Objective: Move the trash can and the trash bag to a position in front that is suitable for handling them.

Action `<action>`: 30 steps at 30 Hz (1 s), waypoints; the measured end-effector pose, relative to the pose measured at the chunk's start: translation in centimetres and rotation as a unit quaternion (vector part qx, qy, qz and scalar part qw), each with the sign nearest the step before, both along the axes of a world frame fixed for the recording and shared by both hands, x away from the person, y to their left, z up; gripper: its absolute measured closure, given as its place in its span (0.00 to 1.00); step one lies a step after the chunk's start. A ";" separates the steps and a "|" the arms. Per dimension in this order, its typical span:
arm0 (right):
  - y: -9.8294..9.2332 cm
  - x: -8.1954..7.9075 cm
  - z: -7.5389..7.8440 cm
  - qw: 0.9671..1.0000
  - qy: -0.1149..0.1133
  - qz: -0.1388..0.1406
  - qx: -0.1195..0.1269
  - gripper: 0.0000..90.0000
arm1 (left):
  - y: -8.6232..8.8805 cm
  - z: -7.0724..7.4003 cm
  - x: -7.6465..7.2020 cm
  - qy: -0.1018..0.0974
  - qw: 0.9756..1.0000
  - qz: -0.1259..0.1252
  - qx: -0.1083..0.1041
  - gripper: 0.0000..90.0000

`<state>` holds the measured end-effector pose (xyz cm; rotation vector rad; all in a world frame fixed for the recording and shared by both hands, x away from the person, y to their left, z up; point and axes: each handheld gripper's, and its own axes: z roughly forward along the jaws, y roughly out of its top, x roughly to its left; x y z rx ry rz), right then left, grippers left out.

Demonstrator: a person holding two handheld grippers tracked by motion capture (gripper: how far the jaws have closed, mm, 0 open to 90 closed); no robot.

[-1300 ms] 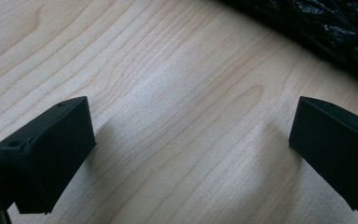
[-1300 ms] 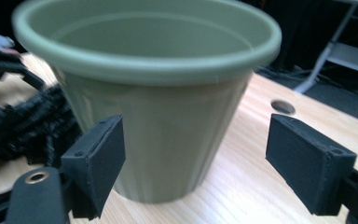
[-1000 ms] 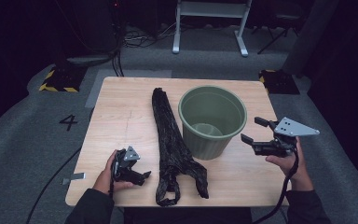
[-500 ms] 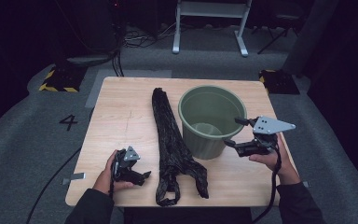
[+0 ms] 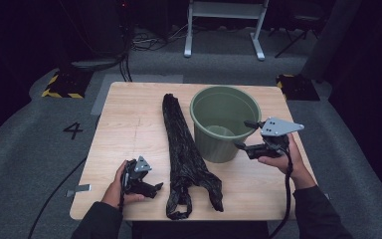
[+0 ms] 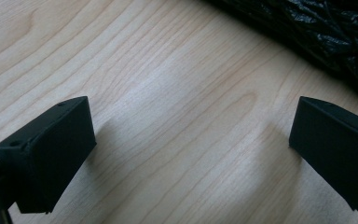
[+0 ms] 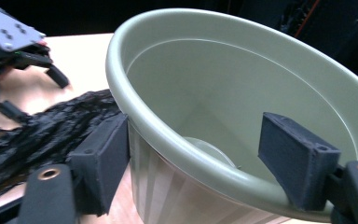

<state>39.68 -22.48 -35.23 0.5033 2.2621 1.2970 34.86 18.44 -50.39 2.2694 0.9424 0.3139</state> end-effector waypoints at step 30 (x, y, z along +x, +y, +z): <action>1.3 -6.0 -6.3 0.998 0.029 0.038 -0.033 0.27 | -8.6 0.1 1.2 -0.001 0.999 -0.043 0.001 0.00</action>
